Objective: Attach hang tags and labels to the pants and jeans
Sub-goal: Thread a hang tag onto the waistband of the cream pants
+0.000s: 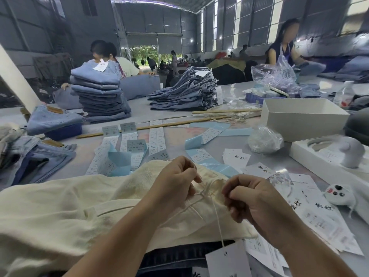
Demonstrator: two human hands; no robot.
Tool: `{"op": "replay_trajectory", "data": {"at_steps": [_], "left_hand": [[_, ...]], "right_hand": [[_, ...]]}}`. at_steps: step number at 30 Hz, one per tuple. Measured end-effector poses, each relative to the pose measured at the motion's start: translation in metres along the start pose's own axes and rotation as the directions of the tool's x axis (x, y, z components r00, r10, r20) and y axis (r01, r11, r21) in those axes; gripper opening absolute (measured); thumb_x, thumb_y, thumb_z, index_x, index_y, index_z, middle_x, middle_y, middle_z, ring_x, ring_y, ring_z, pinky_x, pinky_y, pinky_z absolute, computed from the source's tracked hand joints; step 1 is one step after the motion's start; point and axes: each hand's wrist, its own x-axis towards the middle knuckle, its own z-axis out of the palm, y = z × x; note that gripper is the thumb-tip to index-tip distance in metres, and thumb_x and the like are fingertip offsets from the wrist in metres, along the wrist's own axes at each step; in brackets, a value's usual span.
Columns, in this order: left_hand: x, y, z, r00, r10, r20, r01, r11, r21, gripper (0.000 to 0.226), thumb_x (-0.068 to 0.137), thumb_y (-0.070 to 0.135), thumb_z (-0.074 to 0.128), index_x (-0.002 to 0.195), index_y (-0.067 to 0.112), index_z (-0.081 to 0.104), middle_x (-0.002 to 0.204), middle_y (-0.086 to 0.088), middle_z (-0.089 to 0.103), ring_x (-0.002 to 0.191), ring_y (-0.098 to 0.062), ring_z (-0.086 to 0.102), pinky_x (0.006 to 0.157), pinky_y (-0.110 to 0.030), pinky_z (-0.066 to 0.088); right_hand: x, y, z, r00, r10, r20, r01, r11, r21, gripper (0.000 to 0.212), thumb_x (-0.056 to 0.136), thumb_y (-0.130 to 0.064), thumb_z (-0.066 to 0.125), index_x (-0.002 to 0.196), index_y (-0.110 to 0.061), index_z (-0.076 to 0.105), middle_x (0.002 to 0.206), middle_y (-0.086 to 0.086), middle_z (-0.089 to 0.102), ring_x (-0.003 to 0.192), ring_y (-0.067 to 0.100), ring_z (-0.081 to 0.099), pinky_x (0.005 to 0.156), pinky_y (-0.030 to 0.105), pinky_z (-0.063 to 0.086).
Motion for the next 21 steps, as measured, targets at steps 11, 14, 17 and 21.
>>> {"op": "replay_trajectory", "data": {"at_steps": [11,14,17,21], "left_hand": [[0.003,0.002,-0.003,0.999,-0.022,-0.041,0.02,0.998,-0.051,0.014,0.094,0.005,0.046,0.089,0.012,0.057,0.074,-0.002,0.072,0.049,-0.01,0.057,0.04,-0.018,0.038],[0.005,0.002,-0.005,0.998,-0.033,-0.061,0.03,0.998,-0.057,0.015,0.096,0.007,0.045,0.09,0.012,0.057,0.076,-0.003,0.072,0.05,-0.011,0.058,0.04,-0.02,0.036],[0.006,0.003,-0.007,0.996,-0.051,-0.077,0.042,0.993,-0.114,0.014,0.098,0.009,0.045,0.092,0.011,0.057,0.074,-0.004,0.071,0.05,-0.012,0.06,0.04,-0.019,0.039],[0.007,0.003,-0.008,0.992,-0.089,-0.09,0.069,0.974,-0.214,0.014,0.1,0.01,0.04,0.095,0.009,0.053,0.069,-0.006,0.071,0.047,-0.014,0.059,0.038,-0.022,0.037]], "right_hand": [[-0.011,-0.003,0.001,1.0,0.0,0.019,0.01,0.856,-0.517,0.018,0.082,-0.005,0.062,0.065,-0.008,0.067,0.051,-0.002,0.058,0.046,0.009,0.047,0.048,0.02,0.038],[-0.013,-0.002,0.0,0.993,0.072,0.089,0.003,0.758,-0.652,0.016,0.08,-0.024,0.07,0.071,-0.012,0.071,0.053,-0.005,0.056,0.05,0.005,0.048,0.054,0.022,0.039],[-0.013,-0.003,0.003,0.979,0.143,0.142,-0.01,0.739,-0.674,0.014,0.078,-0.03,0.074,0.073,-0.018,0.075,0.058,-0.006,0.059,0.055,0.004,0.049,0.057,0.022,0.039],[-0.014,-0.003,0.007,0.988,0.107,0.112,-0.005,0.743,-0.67,0.01,0.078,-0.022,0.073,0.069,-0.018,0.073,0.057,-0.008,0.061,0.054,0.002,0.051,0.053,0.017,0.037]]}}
